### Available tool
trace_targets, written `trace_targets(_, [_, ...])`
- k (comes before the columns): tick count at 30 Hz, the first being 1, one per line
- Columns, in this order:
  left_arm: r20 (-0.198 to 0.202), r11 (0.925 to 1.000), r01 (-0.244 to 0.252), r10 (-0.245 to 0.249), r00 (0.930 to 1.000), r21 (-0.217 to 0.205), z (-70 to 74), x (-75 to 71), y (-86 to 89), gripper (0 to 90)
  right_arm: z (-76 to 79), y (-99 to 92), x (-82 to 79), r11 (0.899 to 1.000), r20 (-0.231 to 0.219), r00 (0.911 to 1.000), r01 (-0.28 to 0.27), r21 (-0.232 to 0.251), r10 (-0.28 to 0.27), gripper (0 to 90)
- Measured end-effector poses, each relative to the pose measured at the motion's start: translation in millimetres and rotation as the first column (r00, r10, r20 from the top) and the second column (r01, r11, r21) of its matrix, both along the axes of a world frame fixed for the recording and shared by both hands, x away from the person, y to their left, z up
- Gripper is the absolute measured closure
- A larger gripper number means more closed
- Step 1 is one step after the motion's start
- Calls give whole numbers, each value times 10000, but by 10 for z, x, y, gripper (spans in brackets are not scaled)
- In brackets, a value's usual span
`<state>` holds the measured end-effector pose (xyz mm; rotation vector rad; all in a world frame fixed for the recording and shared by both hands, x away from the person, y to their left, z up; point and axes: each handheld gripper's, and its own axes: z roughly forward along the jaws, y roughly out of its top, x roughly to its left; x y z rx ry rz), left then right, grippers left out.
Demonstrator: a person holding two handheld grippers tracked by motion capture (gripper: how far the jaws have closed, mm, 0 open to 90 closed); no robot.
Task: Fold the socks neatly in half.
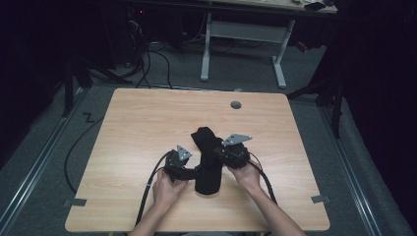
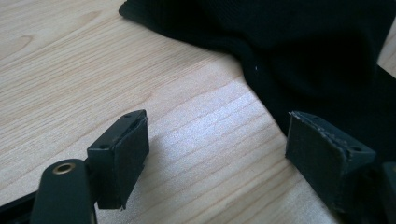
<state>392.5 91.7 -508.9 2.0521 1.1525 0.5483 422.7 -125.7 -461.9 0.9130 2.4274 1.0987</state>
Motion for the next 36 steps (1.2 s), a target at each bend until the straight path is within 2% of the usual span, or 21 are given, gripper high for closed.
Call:
trace_targets(1, [5,10000,-10,10,10000,-18,-1,0,-1,218,-60,-10,-19,10000,-100,10000,2,-96,-3,797])
trace_targets(3, [6,10000,-10,10,10000,-16,-1,0,-1,218,-143,-31,-36,9999,-187,9998,46,-131,-49,669])
trace_targets(4, [6,10000,-10,10,10000,-16,-1,0,-1,218,-143,-31,-36,9999,-187,9998,46,-131,-49,669])
trace_targets(5, [8,10000,-14,14,10000,-21,-1,0,-2,218,-196,-86,-60,9996,-258,9996,93,270,-86,593])
trace_targets(10, [2,10000,-6,6,10000,0,0,0,-1,217,-220,-159,-147,9995,-257,9997,-50,323,58,540])
trace_targets(11, [-8,10000,-5,5,10000,3,1,0,-1,218,-230,-163,-145,9998,-294,9995,-62,204,68,540])
trace_targets(13, [-3,10000,-18,18,10000,-12,0,1,-3,218,-282,-152,-101,10000,-382,9993,-19,-24,18,576])
trace_targets(15, [-8,10000,-11,11,10000,5,1,1,-1,218,-331,-140,-51,9998,-449,9990,16,-201,-25,716])
trace_targets(18, [-8,10000,-9,9,10000,5,1,1,-1,218,-338,-134,-22,9998,-406,9992,-16,-207,7,890])
trace_targets(24, [-2,10000,-24,24,10000,-12,0,1,-3,217,-138,-148,-49,9999,8,9999,-133,-30,133,900])
trace_targets(28, [-4,10000,-24,24,10000,-16,0,1,-4,218,-13,-161,-53,9993,54,9998,-185,339,183,900])
trace_targets(33, [-4,10000,-24,24,10000,-16,0,2,-4,218,212,-84,-49,9979,166,9997,-170,620,160,900])
trace_targets(36, [-11,10000,-18,18,10000,-9,1,3,-6,218,358,3,21,9977,211,9998,7,685,-21,900])
